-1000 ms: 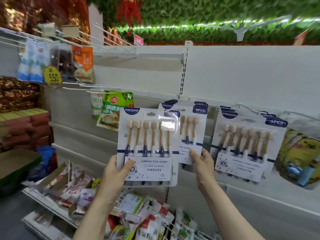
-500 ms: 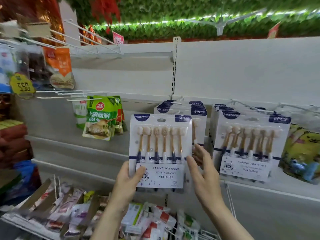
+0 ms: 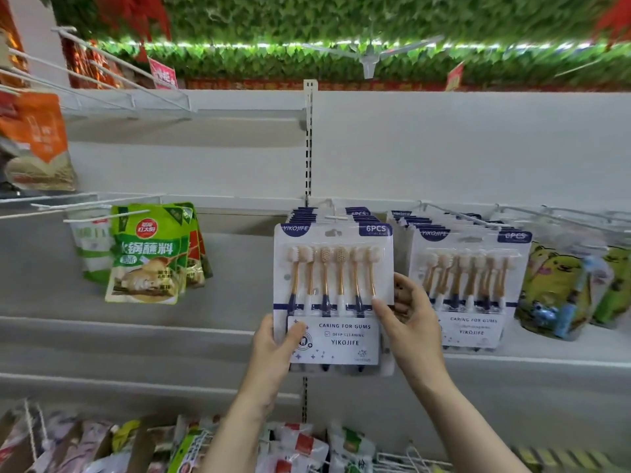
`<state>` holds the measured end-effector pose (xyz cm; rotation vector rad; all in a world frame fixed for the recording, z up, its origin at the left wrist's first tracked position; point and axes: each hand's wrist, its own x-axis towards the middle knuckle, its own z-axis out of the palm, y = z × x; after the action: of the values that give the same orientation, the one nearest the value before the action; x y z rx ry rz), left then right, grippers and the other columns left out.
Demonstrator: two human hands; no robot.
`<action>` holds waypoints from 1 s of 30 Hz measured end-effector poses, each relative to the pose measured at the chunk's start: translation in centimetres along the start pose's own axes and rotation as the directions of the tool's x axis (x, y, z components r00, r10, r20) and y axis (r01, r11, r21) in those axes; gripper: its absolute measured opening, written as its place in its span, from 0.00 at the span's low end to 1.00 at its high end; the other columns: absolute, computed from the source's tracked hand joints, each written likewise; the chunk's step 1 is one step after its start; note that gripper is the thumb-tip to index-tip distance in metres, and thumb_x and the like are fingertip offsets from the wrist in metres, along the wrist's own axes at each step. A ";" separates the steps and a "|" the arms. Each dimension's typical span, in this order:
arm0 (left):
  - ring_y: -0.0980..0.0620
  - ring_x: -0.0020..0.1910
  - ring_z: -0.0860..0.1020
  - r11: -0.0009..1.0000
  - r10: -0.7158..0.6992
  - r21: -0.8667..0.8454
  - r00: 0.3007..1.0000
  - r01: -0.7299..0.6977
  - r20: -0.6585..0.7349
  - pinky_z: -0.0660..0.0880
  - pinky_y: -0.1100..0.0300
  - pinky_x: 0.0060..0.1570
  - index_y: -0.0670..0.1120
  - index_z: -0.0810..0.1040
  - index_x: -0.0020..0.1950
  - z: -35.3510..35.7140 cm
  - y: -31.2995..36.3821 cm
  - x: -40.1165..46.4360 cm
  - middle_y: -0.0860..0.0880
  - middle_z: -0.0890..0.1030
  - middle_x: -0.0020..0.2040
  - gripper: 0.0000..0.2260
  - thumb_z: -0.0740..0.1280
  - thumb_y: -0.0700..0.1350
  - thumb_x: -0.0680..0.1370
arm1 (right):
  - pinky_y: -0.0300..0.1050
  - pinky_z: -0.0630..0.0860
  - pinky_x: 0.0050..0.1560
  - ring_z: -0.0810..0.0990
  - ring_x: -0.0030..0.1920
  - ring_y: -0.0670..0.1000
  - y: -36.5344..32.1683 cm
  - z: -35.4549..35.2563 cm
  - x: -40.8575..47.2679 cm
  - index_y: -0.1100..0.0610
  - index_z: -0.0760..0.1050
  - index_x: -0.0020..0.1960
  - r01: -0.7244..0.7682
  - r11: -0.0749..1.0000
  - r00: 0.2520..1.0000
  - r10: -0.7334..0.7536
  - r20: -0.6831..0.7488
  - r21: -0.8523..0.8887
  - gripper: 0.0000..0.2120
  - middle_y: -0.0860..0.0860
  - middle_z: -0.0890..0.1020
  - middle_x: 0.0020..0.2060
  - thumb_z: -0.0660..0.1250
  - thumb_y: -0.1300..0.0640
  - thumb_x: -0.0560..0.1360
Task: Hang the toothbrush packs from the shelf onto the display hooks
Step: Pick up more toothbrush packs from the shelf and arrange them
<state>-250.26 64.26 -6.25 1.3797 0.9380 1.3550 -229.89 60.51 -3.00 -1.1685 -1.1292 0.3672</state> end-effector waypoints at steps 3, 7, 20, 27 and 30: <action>0.56 0.60 0.79 1.000 -0.011 0.012 1.000 0.011 0.025 0.74 0.52 0.63 0.55 0.75 0.63 0.3 -0.7 0.5 0.56 0.82 0.59 0.14 0.69 0.51 0.77 | 0.46 0.80 0.55 0.81 0.54 0.44 0.4 -0.2 0.1 0.48 0.73 0.67 -0.009 0.999 1.000 0.009 -0.019 -0.033 0.21 0.45 0.82 0.55 0.73 0.57 0.76; 0.57 0.59 0.79 0.999 -0.026 0.019 0.999 0.025 0.045 0.74 0.53 0.62 0.57 0.75 0.62 0.4 -1.6 1.1 0.58 0.82 0.58 0.14 0.69 0.52 0.77 | 0.43 0.81 0.53 0.81 0.52 0.43 0.8 0.1 0.1 0.49 0.73 0.67 -0.002 0.997 0.999 -0.002 -0.051 -0.076 0.21 0.45 0.81 0.53 0.73 0.58 0.76; 0.52 0.66 0.72 0.935 0.082 0.353 0.989 -0.034 -0.122 0.72 0.55 0.62 0.53 0.66 0.68 -1.1 -1.4 3.9 0.53 0.73 0.66 0.31 0.75 0.57 0.70 | 0.42 0.72 0.67 0.74 0.64 0.44 0.1 1.0 0.5 0.54 0.66 0.74 0.134 0.890 0.983 -0.174 -0.052 -0.436 0.29 0.46 0.75 0.64 0.73 0.53 0.76; 0.64 0.75 0.41 0.399 0.414 0.788 0.859 -0.468 0.300 0.41 0.61 0.74 0.57 0.43 0.80 -1.7 10.6 7.6 0.62 0.43 0.78 0.45 0.65 0.68 0.72 | 0.38 0.44 0.76 0.50 0.80 0.44 -7.4 -0.3 6.8 0.50 0.49 0.82 0.553 0.420 0.832 -0.335 0.443 -0.720 0.43 0.44 0.54 0.80 0.67 0.38 0.76; 0.61 0.77 0.41 0.142 0.271 0.821 0.820 -0.553 0.505 0.37 0.62 0.72 0.54 0.43 0.81 -0.2 14.4 10.0 0.58 0.44 0.80 0.46 0.62 0.71 0.72 | 0.38 0.40 0.76 0.46 0.81 0.47 -9.0 -0.1 10.2 0.51 0.45 0.82 0.633 0.275 0.773 -0.166 0.612 -0.724 0.47 0.47 0.49 0.81 0.65 0.33 0.75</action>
<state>-250.86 70.30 10.21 2.9158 1.3436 0.8326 -227.99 64.35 9.98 -1.7029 -2.1410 -0.5976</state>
